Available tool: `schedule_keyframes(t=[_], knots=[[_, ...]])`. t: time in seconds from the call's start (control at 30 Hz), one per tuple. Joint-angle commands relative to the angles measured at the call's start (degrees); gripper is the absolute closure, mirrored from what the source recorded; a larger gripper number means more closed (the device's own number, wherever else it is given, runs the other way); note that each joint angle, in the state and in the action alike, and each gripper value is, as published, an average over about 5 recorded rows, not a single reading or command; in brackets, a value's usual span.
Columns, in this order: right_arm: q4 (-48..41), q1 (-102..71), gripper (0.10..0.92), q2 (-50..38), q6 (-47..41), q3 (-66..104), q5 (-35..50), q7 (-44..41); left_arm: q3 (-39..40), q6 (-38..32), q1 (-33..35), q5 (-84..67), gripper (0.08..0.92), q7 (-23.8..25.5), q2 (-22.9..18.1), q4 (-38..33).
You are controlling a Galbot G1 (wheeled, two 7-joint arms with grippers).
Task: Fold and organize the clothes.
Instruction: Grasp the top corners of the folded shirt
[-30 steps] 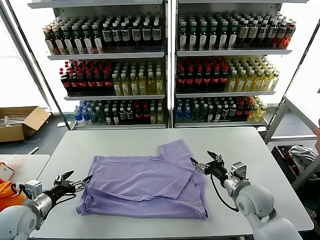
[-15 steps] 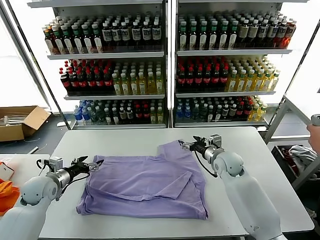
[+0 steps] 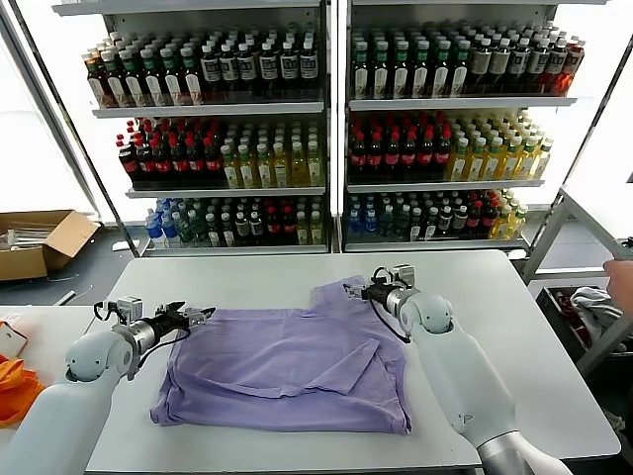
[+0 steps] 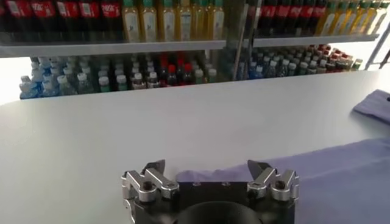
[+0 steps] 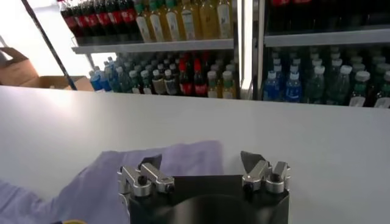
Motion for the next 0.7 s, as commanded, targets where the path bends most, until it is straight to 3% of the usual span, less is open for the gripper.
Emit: schedule_keyframes(t=[0.03, 0.2, 0.7], knots=[[-4.63, 1.11, 0.203, 1.94, -0.35, -1.01, -1.42, -0.22, 1.25, 0.86, 1.53, 1.04, 0.193, 0.52, 1.32, 0.53], [-4.33, 0.83, 0.256, 1.71, -0.36, -1.74, -1.15, -0.44, -0.75, 0.77, 4.75, 1.10, 0.314, 0.90, 2.10, -1.48], [3.02, -2.15, 0.689, 1.07, -0.22, -0.83, 2.30, 1.03, -3.13, -0.68, 5.10, -0.15, 0.746, 1.21, 1.40, -2.74]])
